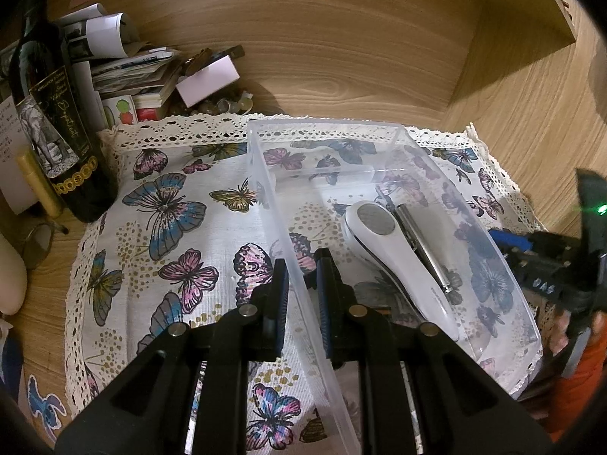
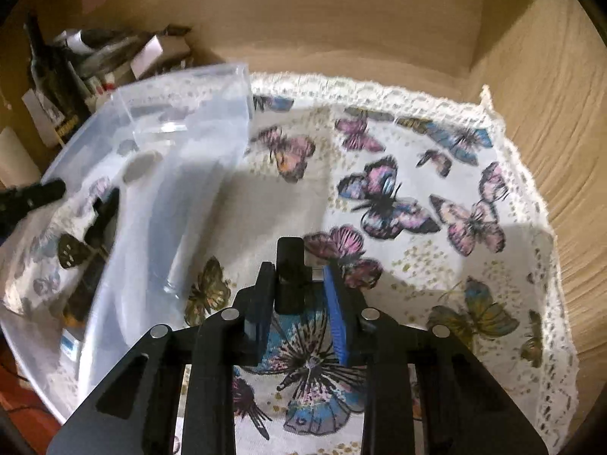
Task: Organize rigid objects
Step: 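Place the small black piece into the box and open the right gripper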
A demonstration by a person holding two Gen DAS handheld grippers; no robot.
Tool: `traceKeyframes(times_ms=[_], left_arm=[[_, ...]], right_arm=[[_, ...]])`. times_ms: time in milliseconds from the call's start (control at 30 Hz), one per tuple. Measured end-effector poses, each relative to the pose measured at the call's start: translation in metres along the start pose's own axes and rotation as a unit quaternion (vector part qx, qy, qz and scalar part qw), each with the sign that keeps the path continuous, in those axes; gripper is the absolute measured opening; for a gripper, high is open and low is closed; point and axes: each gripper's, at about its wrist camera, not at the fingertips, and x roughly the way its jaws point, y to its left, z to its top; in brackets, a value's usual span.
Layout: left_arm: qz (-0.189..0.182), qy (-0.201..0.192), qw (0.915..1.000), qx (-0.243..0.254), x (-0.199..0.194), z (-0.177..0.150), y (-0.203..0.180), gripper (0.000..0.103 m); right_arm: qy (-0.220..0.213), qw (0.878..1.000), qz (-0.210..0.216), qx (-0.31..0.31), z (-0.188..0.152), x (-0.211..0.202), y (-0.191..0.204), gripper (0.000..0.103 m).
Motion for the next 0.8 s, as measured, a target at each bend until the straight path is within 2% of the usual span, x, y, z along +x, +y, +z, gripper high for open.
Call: traceKeyframes(times_ms=[200,400,600,800], left_arm=[[0.0,0.0,1.0,0.0,0.0,0.0,0.0,0.015],[-0.001,0.0,1.0,0.001,0.0,0.0,0.0,0.015],[-0.001,0.0,1.0,0.002,0.0,0.001,0.0,0.015],[-0.003,0.0,1.0,0.001,0.0,0.002,0.001,0.015]], right_arm=[[-0.058,0.998,0.013,-0.003,0.017,-0.035,0.005,0.024],[-0.099,0.994,0.041,-0.03,0.033,-0.056,0.035,0.024],[-0.095,0.99,0.075,-0.068,0.038,-0.043,0.074,0.024],[-0.063,0.99,0.093,-0.089,0.038,-0.017,0.095,0.024]])
